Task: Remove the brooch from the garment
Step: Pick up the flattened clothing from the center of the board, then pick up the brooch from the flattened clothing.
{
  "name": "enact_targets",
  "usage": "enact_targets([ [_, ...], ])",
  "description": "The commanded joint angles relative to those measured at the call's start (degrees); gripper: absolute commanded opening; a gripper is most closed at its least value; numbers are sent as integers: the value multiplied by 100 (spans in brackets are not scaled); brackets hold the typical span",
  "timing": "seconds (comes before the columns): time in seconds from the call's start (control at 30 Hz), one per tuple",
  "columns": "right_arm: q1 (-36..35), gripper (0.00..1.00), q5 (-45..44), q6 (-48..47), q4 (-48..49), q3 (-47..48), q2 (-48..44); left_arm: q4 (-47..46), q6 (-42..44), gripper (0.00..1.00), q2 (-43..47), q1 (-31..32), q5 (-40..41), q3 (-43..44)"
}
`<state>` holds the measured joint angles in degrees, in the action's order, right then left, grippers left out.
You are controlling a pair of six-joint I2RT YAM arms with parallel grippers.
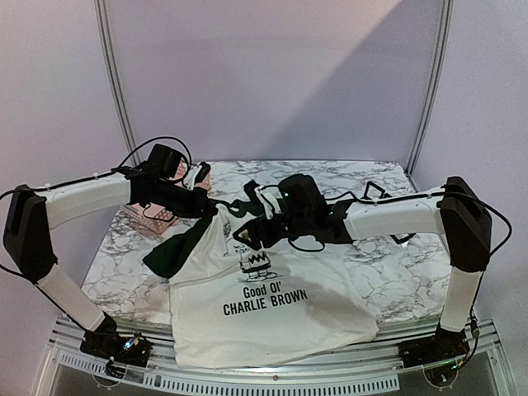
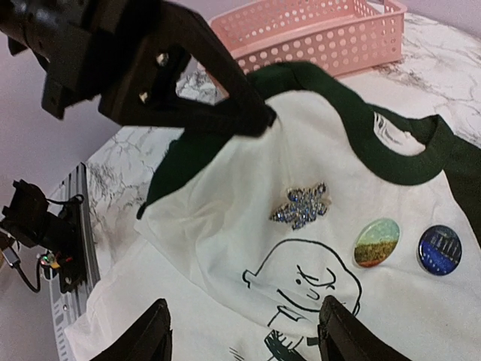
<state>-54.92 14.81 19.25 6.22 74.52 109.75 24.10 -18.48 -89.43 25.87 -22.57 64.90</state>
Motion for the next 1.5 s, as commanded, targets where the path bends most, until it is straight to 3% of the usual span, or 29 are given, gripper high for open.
enact_targets([
  [0.0,-36,64,-61,114,588,-61,-161,-227,-46,0,-29,-180,-734,-92],
  [0.23,-41,50,115,532,654,137,154,-214,-68,0,-55,-187,-789,-103],
  [0.9,-44,37,-426,2057,30,1289,1146,-172,-47,0,-50,-187,-732,-110],
  [1.47,-44,32,-580,2259,-351,1798,1610,-179,-56,0,-35,-186,-739,-127],
])
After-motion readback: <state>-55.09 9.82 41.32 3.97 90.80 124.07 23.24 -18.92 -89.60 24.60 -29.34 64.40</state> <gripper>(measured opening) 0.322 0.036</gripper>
